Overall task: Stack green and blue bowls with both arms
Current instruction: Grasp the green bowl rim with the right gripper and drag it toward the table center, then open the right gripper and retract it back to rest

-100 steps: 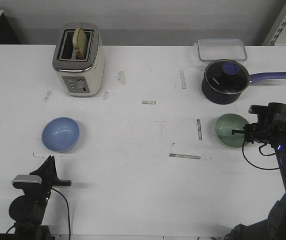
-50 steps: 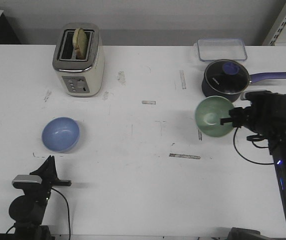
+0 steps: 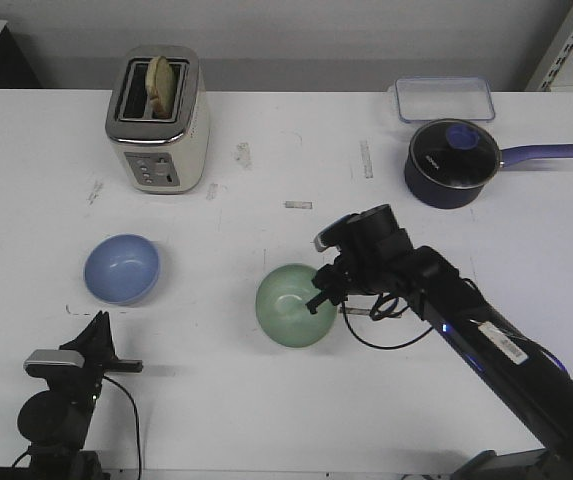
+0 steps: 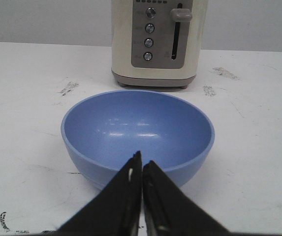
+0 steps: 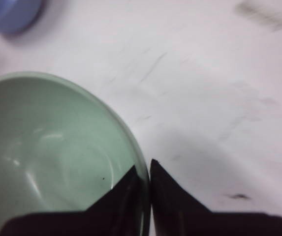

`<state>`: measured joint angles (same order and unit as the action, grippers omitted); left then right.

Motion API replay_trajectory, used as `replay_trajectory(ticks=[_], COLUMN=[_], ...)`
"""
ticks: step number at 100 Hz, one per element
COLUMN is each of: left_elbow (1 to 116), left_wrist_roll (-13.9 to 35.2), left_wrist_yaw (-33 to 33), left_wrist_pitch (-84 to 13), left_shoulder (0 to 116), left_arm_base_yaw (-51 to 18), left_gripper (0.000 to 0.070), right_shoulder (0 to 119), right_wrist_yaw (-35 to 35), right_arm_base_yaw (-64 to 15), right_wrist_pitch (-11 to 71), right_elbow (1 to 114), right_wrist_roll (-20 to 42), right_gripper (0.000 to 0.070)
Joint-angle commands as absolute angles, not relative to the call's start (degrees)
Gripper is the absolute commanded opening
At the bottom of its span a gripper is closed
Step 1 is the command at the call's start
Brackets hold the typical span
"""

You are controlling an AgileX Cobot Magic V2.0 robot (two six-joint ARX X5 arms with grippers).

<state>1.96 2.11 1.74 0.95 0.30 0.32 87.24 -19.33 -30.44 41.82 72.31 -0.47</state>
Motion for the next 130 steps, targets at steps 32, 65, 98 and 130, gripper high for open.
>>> replay_trajectory(ticks=[32, 65, 98, 130], left_elbow=[0.8, 0.8, 0.8, 0.8], left_wrist_roll=[2.2, 2.2, 2.2, 2.2], left_wrist_yaw=[1.8, 1.8, 1.8, 1.8], left_wrist_pitch=[1.8, 1.8, 1.8, 1.8], left_shoulder=[0.2, 0.2, 0.2, 0.2], left_arm_base_yaw=[0.3, 0.3, 0.3, 0.3], left_gripper=[0.0001, 0.0001, 0.0001, 0.0001], right_shoulder=[96.7, 98.3, 91.1, 75.5], right_wrist_yaw=[-14.5, -15.8, -16.9, -9.0], right_arm_base_yaw=[-34.5, -34.5, -34.0, -26.2], right_wrist_pitch=[40.4, 40.7, 40.5, 36.7], right_elbow=[73.0, 73.1, 76.2, 78.1], right_wrist_roll=[-0.5, -1.3, -1.3, -1.3], right_gripper=[0.0, 0.0244, 0.0487, 0.0001])
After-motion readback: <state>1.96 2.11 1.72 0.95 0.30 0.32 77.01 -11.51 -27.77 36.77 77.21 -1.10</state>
